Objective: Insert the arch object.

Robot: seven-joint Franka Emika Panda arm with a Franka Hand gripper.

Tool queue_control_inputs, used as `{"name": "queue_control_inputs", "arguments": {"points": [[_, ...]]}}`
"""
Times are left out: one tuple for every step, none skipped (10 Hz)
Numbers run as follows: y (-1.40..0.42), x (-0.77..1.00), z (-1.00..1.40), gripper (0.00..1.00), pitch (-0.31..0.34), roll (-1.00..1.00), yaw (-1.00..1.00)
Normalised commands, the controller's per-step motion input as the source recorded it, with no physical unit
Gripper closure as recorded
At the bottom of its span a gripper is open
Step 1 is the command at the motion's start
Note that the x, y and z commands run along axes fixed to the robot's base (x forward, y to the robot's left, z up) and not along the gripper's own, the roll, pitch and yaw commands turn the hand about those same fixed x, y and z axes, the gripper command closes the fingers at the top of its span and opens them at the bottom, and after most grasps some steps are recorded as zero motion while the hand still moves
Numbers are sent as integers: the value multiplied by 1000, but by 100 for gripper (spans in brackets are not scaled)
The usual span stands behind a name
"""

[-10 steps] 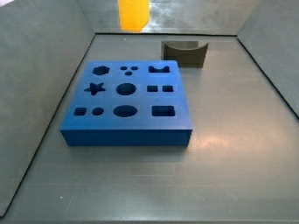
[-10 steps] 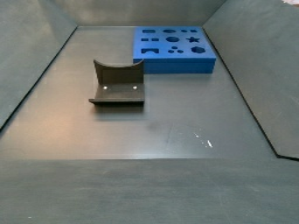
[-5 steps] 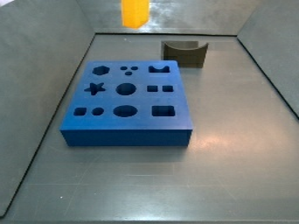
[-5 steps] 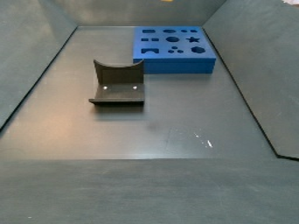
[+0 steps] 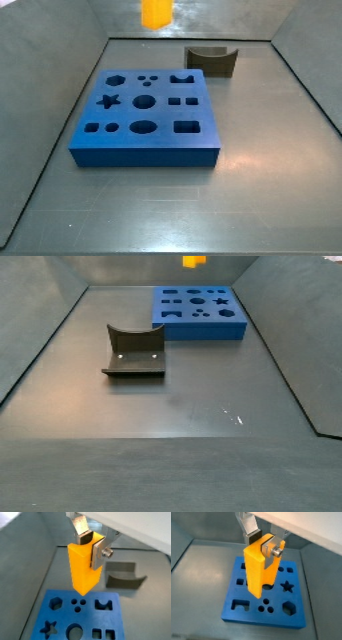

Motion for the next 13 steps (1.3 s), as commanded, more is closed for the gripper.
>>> {"name": "queue_control_inputs", "arguments": {"points": [[94, 231, -146, 100, -11, -29, -929], [117, 271, -154, 100, -24, -36, -903], [126, 286, -166, 100, -27, -39, -894], [126, 277, -174, 100, -24, -33, -900], [126, 277, -174, 100, -26, -36, -900], [114, 280, -186, 100, -27, -57, -894], [103, 269, -277, 100, -34, -61, -897], [83, 260, -486, 100, -56, -47, -900], [74, 277, -629, 100, -50, -80, -883], [40, 160, -706, 100, -43, -64, -943], [0, 0, -526, 100, -111, -93, -960], [0, 191, -477, 100, -27, -104, -817], [0, 126, -217, 100, 10, 0, -243]]}}
